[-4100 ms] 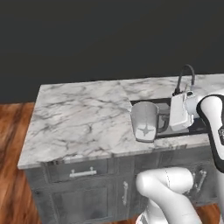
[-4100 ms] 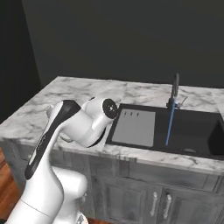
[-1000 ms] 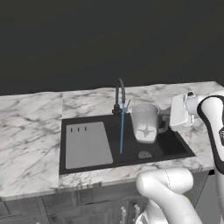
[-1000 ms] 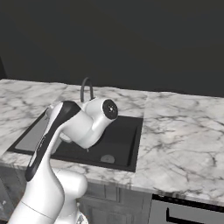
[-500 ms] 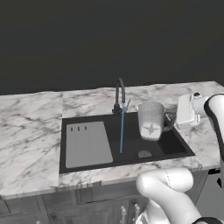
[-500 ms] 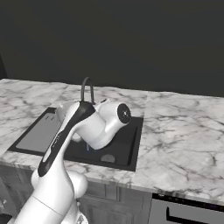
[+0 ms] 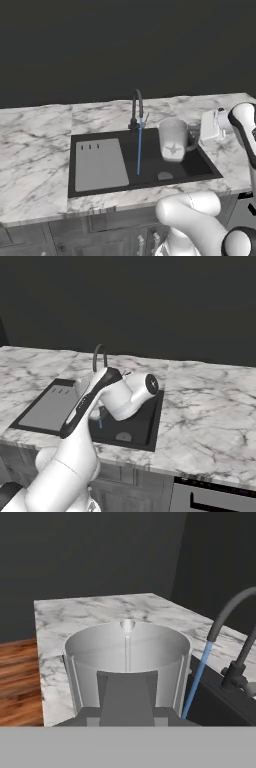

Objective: Turn on the sink faucet and place the jug under the water for a few seconds to fill it up.

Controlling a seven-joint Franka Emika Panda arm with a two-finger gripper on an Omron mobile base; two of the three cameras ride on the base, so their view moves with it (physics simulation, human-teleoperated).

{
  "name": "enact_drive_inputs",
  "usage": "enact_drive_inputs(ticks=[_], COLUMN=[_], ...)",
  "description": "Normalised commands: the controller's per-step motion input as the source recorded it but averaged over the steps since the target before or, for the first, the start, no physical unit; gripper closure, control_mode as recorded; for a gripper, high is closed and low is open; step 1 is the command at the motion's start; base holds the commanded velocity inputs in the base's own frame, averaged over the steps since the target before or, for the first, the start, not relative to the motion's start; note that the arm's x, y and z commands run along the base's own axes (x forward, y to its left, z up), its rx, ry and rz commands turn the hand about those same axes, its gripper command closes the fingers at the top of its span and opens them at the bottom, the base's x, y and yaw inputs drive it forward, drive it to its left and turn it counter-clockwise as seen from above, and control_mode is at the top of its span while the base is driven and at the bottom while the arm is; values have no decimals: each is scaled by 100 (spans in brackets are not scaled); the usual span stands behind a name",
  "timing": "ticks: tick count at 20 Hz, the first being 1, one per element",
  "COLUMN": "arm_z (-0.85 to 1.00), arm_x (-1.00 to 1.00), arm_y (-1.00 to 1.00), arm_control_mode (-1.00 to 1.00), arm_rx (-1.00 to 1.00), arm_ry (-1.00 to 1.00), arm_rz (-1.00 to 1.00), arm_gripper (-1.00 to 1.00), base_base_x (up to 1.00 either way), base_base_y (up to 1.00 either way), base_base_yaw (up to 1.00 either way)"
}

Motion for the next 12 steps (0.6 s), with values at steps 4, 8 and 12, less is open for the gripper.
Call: enact_drive_inputs(ticks=[4, 8, 12], arm_z=[-32, -32, -26], arm_x=[29, 23, 12], arm_y=[0, 0, 0], arm_control_mode=[-100, -100, -100], arm_rx=[0, 0, 2], arm_ry=[9, 5, 0], arm_rz=[0, 0, 0], arm_gripper=[100, 100, 100], base_base_x=[0, 0, 0], base_base_y=[0, 0, 0], base_base_yaw=[0, 0, 0])
